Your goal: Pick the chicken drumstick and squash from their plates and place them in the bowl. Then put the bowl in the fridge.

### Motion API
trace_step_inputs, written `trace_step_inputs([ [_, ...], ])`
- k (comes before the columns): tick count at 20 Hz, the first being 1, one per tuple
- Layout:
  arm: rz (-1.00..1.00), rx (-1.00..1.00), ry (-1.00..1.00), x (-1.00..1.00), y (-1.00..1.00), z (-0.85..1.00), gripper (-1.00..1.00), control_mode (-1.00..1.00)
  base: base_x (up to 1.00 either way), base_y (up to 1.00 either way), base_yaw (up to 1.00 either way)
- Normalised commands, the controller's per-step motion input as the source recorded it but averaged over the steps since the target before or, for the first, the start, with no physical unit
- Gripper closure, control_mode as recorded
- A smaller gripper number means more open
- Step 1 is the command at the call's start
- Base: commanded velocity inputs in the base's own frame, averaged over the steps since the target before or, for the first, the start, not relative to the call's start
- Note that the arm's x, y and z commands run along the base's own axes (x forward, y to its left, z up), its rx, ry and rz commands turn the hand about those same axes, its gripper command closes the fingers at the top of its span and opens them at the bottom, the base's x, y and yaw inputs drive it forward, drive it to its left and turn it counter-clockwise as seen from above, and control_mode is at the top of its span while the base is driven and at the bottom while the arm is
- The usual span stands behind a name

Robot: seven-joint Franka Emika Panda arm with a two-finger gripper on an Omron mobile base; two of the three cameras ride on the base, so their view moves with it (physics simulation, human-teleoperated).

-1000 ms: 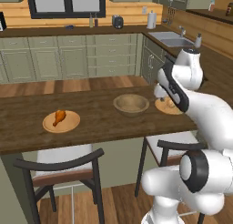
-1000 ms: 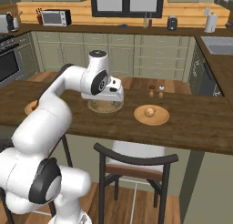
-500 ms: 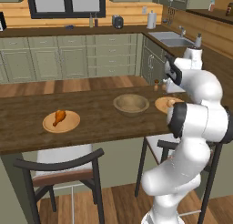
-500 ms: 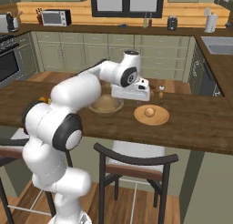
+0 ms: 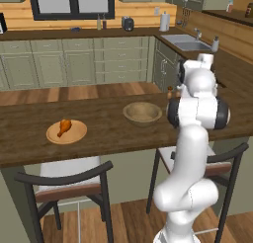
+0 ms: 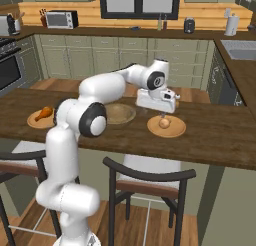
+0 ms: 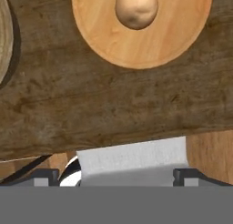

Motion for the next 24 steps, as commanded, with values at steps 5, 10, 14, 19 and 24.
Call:
trace_step_inputs([
  [5,0.00,0.00,0.08,0.73,-0.19,-0.61,-1.00,-1.00,0.00,0.00,0.00],
  [10,0.00,0.00,0.08,0.34,-0.15,-0.49,-1.00,-1.00,0.00,0.00,0.00],
  [14,0.00,-0.01,0.01,0.04,0.01,-0.43,-1.00,-1.00,0.00,0.00,0.00],
  [19,0.00,-0.03,-0.01,0.00,0.02,-0.33,-1.00,-1.00,0.00,0.00,0.00],
  [24,0.00,-0.09,-0.07,0.00,0.12,-0.24,-1.00,-1.00,0.00,0.00,0.00],
])
